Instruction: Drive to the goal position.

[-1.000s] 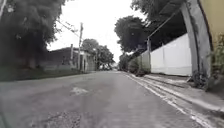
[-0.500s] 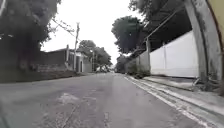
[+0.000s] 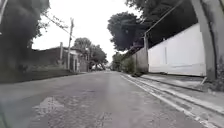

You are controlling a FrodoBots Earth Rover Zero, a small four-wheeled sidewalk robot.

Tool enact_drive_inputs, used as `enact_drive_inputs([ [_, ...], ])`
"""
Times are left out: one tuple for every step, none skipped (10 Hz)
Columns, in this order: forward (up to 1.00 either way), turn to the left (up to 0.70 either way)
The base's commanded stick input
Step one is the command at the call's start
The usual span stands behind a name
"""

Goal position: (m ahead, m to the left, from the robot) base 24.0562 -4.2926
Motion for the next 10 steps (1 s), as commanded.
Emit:
enact_drive_inputs([
  [1.00,0.00],
  [1.00,0.00],
  [1.00,0.00],
  [1.00,0.00],
  [1.00,0.00],
  [1.00,0.00],
  [1.00,0.00],
  [1.00,0.00],
  [1.00,-0.01],
  [1.00,-0.02],
])
